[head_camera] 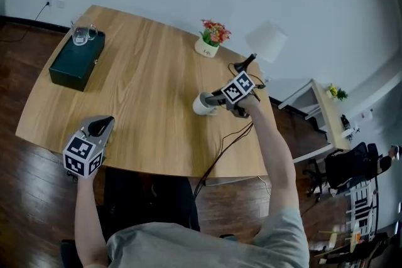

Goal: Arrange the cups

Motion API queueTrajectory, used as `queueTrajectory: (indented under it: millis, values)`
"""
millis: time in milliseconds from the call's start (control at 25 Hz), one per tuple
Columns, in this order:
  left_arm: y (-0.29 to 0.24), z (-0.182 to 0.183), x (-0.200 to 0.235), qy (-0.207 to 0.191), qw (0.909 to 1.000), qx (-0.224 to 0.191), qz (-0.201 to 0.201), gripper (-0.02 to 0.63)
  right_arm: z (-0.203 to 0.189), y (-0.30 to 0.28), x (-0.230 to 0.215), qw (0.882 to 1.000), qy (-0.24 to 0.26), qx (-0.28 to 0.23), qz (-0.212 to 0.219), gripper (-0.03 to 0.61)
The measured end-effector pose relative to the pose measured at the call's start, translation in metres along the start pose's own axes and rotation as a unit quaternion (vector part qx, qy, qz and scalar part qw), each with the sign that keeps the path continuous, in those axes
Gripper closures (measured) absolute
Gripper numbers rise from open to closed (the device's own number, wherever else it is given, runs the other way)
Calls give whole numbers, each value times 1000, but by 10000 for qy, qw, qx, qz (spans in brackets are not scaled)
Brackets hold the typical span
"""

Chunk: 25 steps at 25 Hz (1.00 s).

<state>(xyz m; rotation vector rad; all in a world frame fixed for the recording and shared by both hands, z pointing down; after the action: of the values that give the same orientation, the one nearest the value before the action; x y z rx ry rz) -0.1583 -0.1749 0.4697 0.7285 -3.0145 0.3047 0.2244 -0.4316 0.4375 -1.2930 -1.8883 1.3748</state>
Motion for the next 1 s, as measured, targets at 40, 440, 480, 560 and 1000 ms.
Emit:
queueTrajectory:
  millis: [40,440,480,560,1000]
  values:
    - [0,0,0,-3,10000,0,-2,604,1,-1,0,10000,-40,83,26,479]
    - [-7,-2,-5,-18,10000,53,-10,604,30,-7,22,9987,212,431,174,535]
    - [-7,-4,-4,-30,10000,62,-26,604,39,-10,32,9987,270,322,274,535]
    - [-8,-5,-4,-35,10000,61,-38,604,66,-12,53,9977,482,115,461,535]
    - [-12,-1,-3,-25,10000,40,53,604,270,-30,171,9773,1958,-490,648,534]
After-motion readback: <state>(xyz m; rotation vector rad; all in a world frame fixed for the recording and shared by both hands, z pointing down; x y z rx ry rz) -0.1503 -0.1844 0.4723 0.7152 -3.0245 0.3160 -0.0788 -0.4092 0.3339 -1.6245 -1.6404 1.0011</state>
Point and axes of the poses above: the fingertips, and each gripper's own axes: y backward along the fingers, x to its left, z out of its top, the point moved 7 cm from there along y, backward along the fingers, and after that the axes turned 1 degree about z, right-handed, at the moved point
